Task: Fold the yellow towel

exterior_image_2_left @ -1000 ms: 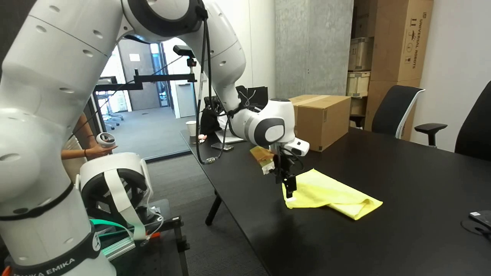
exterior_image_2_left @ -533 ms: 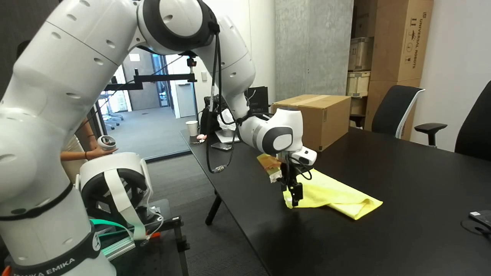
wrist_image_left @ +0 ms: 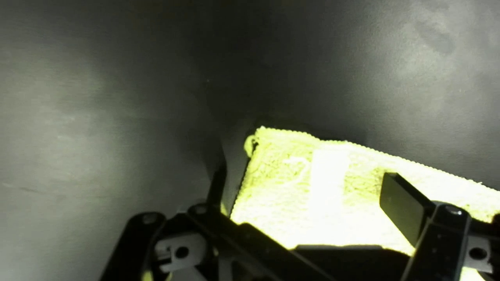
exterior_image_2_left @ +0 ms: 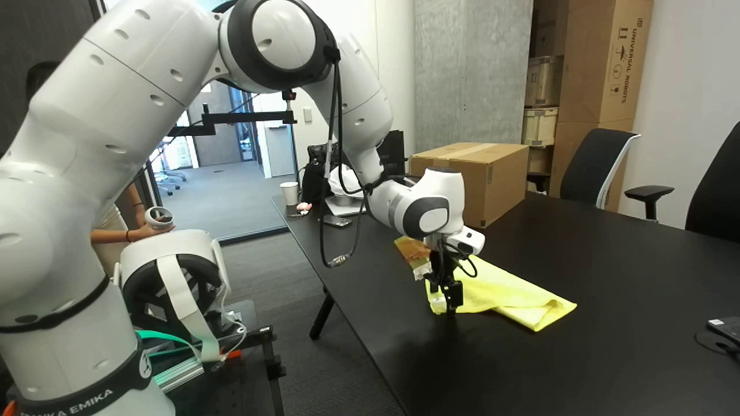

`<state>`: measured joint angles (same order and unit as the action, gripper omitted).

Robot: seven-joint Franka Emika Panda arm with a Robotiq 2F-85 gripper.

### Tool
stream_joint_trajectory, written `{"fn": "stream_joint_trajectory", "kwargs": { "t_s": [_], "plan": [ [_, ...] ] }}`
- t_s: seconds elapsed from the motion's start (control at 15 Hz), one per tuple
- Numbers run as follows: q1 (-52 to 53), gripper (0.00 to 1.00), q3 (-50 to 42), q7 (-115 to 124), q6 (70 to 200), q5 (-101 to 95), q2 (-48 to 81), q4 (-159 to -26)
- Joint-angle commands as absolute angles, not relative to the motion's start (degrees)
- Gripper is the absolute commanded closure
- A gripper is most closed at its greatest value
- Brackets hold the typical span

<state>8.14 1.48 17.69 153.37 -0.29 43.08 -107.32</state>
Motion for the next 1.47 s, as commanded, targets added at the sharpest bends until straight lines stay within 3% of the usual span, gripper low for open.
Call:
{"fn": "stream_joint_trajectory", "kwargs": {
  "t_s": [0.0, 0.13, 0.27, 0.33, 0.87, 1.07, 1.4],
  "plan": [
    [7.4, 0.0, 1.8, 15.7, 151.8, 2.0, 44.6, -104.4],
    [7.3, 0.04, 1.8, 15.6, 151.7, 2.2, 44.7, -104.3],
    [7.2, 0.23, 1.8, 15.6, 151.6, 2.5, 44.7, -104.2],
    [7.2, 0.26, 1.9, 15.6, 151.4, 2.6, 44.6, -104.3],
    [10.1, 0.91, 0.6, 17.3, 150.4, 0.9, 41.8, -105.2],
    [11.2, 0.94, 0.7, 17.3, 149.1, 0.7, 40.4, -105.8],
    [14.3, 0.91, -0.6, 18.2, 146.4, -1.3, 37.9, -105.5]
  ]
}}
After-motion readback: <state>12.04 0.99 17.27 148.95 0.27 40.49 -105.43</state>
